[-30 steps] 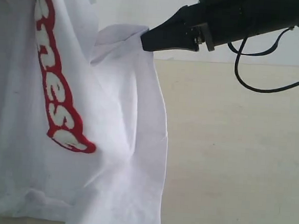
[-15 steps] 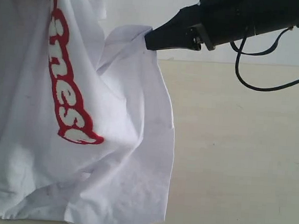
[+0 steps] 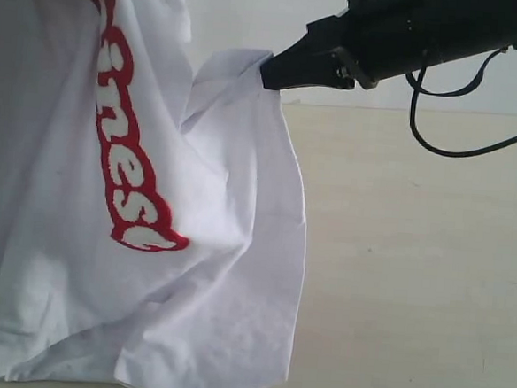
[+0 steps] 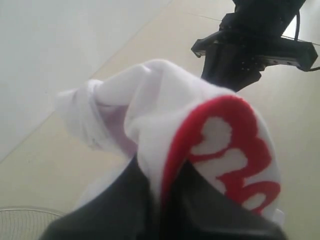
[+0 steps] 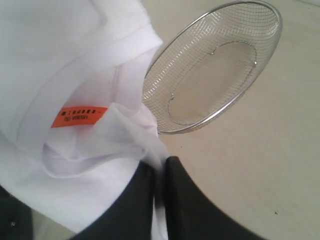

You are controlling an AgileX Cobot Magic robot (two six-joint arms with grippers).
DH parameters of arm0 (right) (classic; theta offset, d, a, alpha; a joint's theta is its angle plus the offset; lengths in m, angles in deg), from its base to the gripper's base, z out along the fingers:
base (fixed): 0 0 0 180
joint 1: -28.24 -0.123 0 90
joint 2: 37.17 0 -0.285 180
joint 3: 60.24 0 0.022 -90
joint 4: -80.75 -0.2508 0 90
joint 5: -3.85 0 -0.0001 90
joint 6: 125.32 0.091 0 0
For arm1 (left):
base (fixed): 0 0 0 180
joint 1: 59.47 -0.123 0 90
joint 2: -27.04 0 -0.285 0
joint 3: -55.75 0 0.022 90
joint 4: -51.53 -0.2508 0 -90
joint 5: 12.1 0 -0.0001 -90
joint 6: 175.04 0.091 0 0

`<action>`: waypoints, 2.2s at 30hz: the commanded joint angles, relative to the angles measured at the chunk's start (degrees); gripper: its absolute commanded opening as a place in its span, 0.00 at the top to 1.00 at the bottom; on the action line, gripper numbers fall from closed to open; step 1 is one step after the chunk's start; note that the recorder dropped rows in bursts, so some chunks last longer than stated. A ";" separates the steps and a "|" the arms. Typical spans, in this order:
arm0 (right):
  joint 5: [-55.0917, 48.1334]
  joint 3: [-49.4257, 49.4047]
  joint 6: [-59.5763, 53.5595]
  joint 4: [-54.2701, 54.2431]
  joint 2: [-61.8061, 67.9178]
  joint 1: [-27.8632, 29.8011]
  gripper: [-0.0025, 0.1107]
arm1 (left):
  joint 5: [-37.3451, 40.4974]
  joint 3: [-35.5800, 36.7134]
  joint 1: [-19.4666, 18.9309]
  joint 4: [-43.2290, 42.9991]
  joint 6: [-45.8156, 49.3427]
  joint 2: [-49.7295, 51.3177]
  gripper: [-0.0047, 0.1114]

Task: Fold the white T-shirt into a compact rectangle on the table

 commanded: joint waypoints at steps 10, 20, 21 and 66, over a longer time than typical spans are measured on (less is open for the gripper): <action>6.88 0.91 4.82 5.96 -1.37 0.95 0.98 | -2.02 -0.61 0.12 1.48 -0.31 1.61 0.92; 10.25 0.91 5.09 6.84 -3.23 5.17 0.98 | -12.53 -0.61 5.56 4.14 2.65 5.31 0.92; 12.01 0.91 5.23 6.85 -3.23 5.58 0.98 | -16.13 -0.87 6.38 4.30 2.39 6.16 0.92; 28.85 -18.50 29.69 21.71 0.46 0.92 0.98 | -2.58 -6.78 8.00 2.46 -13.33 -0.79 0.92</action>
